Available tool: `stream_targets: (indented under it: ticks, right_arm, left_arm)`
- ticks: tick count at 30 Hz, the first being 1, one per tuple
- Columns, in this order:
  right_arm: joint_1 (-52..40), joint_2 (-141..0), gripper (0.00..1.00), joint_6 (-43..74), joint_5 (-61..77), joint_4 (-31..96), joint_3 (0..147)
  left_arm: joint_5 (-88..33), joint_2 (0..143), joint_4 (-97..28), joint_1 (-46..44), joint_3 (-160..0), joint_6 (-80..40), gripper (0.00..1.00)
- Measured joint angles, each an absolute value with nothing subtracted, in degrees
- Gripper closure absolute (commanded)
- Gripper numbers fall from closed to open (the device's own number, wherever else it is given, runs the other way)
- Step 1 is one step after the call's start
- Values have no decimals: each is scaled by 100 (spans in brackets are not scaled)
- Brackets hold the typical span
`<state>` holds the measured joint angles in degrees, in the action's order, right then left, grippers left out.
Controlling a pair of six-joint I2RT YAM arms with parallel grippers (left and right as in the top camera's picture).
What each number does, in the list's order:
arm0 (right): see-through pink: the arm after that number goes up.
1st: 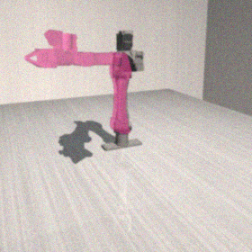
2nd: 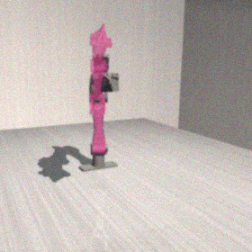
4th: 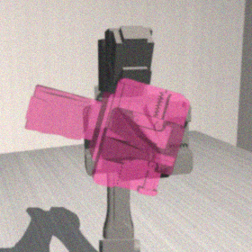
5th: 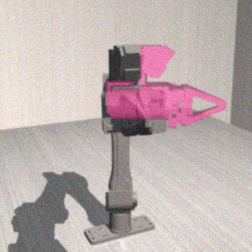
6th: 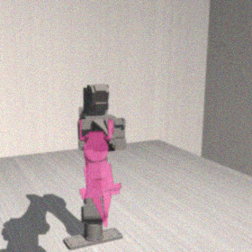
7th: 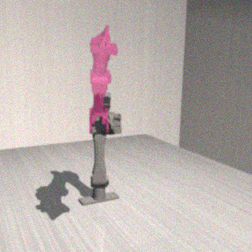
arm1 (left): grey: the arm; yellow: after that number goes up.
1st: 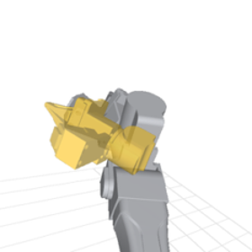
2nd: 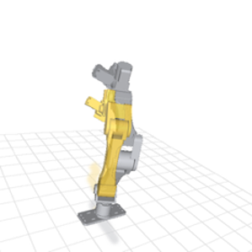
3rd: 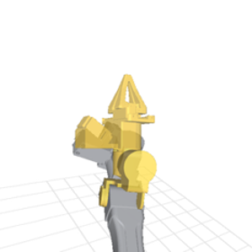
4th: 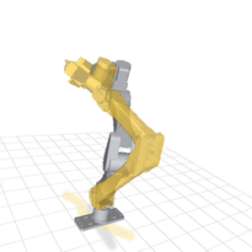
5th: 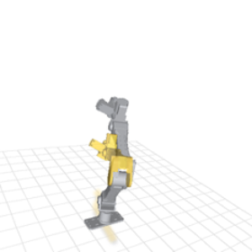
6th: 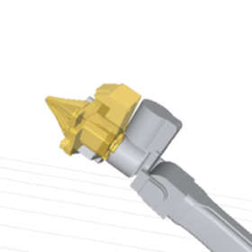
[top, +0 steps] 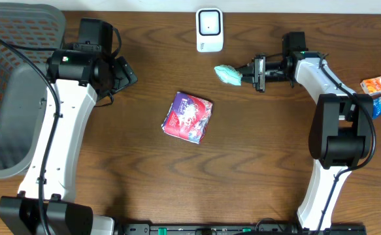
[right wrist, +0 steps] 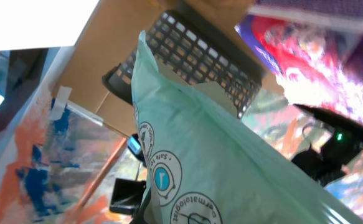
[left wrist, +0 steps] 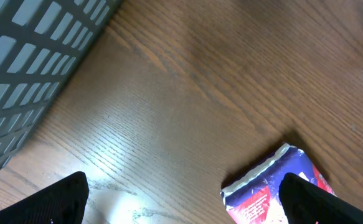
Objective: Scan the item barcode
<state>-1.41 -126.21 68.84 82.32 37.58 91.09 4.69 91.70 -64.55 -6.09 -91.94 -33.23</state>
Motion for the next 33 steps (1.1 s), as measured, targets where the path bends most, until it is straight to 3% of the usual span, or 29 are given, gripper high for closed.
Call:
stream_targets:
  ticks: [13, 19, 27, 29, 31, 33]
  right_arm:
    - [-913, -12621, 99, 6818, 7216, 1949, 9129]
    - [-893, -12621, 99, 6276, 5892, 3524, 9157]
    - [-419, -12621, 87, 4980, 3205, 5741, 9198]
    - [-287, -12621, 81, 4600, 2742, 6117, 9334]
    - [-200, -12621, 54, 4287, 2274, 6497, 9507]
    - [-128, -12621, 38, 3979, 1831, 6917, 9743]
  left_arm:
    - [469, 9172, -6455, -609, -9194, -3323, 2]
    - [471, 9172, -6453, -609, -9194, -3323, 2]
    - [469, 9170, -6458, -609, -9194, -3323, 2]
    - [469, 9172, -6455, -609, -9194, -3323, 2]
    - [469, 9172, -6455, -609, -9194, -3323, 2]
    - [469, 9170, -6455, -609, -9194, -3323, 2]
